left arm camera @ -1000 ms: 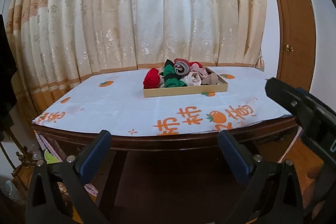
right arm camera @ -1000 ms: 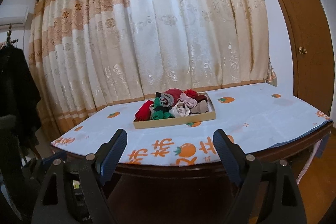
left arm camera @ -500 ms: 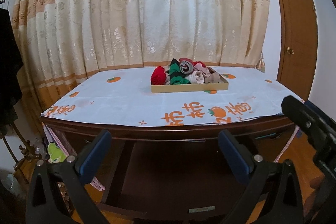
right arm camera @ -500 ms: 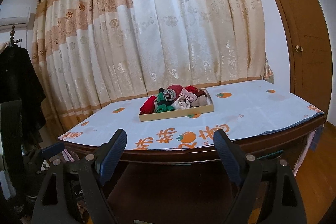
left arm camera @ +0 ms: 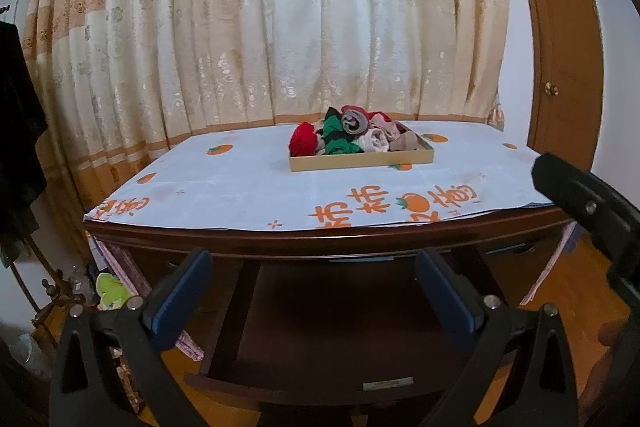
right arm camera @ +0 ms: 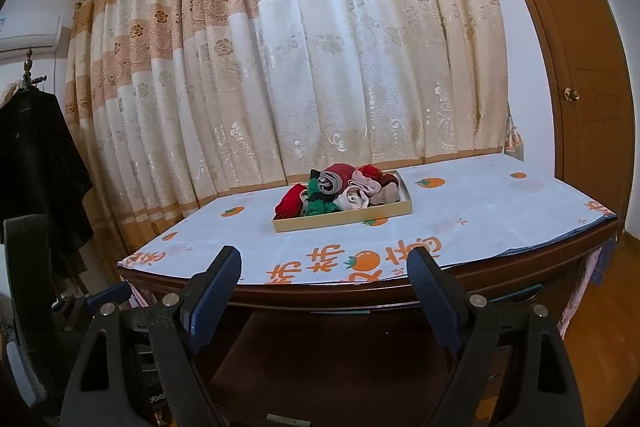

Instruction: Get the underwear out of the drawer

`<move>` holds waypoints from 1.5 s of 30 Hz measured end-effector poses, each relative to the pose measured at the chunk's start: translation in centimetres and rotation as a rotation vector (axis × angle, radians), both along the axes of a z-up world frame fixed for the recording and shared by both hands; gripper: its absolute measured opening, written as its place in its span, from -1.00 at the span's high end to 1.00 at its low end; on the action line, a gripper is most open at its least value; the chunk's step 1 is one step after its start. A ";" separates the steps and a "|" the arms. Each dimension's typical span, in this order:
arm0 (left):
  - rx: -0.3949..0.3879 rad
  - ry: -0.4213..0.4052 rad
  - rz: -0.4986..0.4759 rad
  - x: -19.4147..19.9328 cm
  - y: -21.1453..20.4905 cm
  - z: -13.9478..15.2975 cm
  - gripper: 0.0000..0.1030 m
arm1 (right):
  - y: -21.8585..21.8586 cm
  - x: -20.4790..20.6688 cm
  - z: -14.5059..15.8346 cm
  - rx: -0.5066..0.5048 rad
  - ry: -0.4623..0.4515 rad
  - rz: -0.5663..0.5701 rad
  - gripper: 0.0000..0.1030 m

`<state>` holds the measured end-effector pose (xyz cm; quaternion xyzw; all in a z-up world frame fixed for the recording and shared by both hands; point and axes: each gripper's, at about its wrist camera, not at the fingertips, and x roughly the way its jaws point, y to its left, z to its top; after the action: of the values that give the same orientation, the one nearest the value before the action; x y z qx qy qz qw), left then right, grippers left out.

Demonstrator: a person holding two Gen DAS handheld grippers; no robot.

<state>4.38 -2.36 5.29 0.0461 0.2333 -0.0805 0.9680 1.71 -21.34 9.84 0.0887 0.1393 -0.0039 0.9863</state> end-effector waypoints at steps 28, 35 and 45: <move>-0.024 -0.013 0.000 -0.6 0.5 0.2 -1.00 | 0.8 -0.2 0.6 -0.004 -0.004 0.018 -0.70; -0.026 -0.010 0.002 -0.7 0.5 0.2 -1.00 | 1.0 -0.2 0.7 -0.006 -0.004 0.025 -0.70; -0.026 -0.006 0.001 -0.9 0.3 0.2 -1.00 | 1.0 -0.2 0.7 -0.007 -0.005 0.024 -0.70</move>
<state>3.43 -2.07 5.45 0.0337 0.2292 -0.0831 0.9692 1.50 -20.29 10.50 0.0834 0.1378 0.0076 0.9869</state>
